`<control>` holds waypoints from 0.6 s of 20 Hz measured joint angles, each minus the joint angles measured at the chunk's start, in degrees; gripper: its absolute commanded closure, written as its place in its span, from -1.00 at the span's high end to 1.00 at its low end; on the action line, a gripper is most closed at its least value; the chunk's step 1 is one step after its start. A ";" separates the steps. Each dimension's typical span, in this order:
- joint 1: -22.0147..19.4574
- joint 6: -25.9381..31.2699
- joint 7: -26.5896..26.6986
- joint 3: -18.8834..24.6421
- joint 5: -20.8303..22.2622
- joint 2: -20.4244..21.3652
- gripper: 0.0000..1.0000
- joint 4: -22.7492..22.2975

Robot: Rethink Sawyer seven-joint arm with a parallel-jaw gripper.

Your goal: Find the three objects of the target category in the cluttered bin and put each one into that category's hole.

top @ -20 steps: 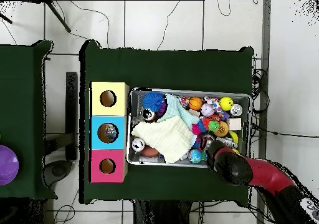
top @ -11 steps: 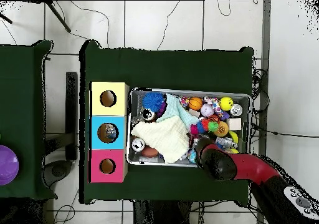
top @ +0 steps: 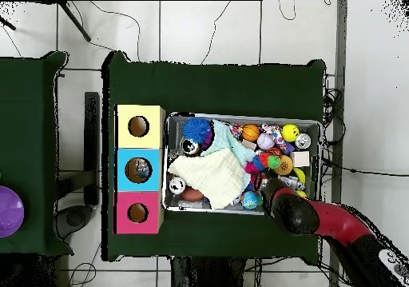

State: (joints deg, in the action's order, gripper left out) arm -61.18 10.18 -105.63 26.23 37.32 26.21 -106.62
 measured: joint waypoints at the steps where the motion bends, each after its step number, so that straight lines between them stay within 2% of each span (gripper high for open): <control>1: -0.80 0.27 0.00 0.42 0.01 -0.14 1.00 0.02; 6: -2.30 1.55 0.00 1.36 0.02 -0.08 1.00 0.01; 12: -1.28 2.82 0.00 1.44 0.01 1.86 1.00 -0.06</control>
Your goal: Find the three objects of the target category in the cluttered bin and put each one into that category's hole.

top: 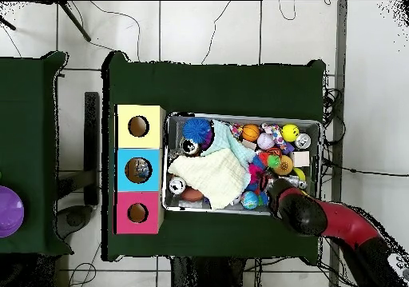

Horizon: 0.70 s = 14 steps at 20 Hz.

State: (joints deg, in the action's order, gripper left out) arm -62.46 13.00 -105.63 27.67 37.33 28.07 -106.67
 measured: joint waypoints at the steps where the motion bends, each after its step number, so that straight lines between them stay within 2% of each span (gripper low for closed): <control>1: 0.56 0.38 0.00 0.00 0.00 0.77 1.00 -0.07; 14: 1.43 2.56 0.00 0.16 -0.31 5.25 1.00 -1.61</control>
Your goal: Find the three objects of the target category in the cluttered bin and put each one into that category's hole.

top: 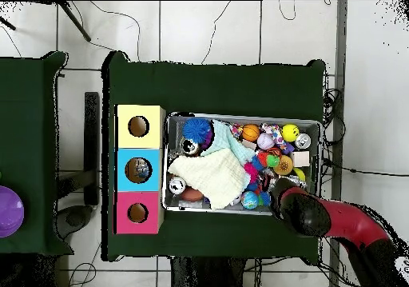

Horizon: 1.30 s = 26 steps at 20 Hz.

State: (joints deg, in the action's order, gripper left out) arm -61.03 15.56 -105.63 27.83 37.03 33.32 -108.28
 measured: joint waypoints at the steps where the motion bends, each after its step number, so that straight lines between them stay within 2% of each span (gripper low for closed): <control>1: 0.00 0.00 0.00 0.00 0.01 -0.01 1.00 -0.02; 17: 2.30 -0.45 0.00 -0.60 1.61 -5.03 1.00 0.02; 21: 1.69 -0.47 0.00 -0.60 2.37 -6.35 1.00 0.03; 26: -1.05 -0.61 0.00 -0.39 3.27 -8.13 1.00 0.04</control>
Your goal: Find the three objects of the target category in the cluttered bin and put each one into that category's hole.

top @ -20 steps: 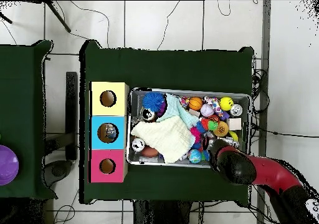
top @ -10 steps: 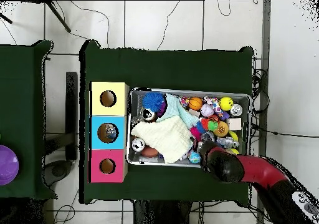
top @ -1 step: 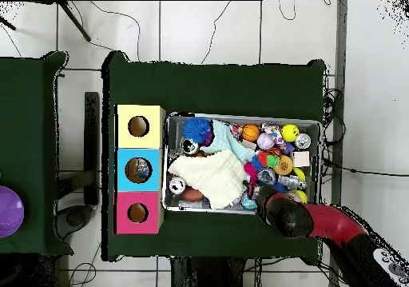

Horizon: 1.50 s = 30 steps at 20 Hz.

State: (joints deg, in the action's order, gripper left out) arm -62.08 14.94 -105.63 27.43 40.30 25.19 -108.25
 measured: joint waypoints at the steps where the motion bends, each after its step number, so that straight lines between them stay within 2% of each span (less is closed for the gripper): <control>1: -0.57 0.00 0.00 0.09 0.01 -0.28 1.00 0.00; 7: -3.47 0.01 0.00 1.20 0.02 -0.88 1.00 0.00; 17: -3.83 0.98 0.00 3.08 0.08 -0.30 1.00 -0.19; 25: -3.84 2.17 0.00 3.38 -0.13 1.33 1.00 -0.45; 30: -4.20 4.85 0.00 4.66 -1.48 3.99 1.00 -0.72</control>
State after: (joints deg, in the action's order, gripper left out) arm -66.28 19.80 -105.63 32.10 38.83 29.18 -108.96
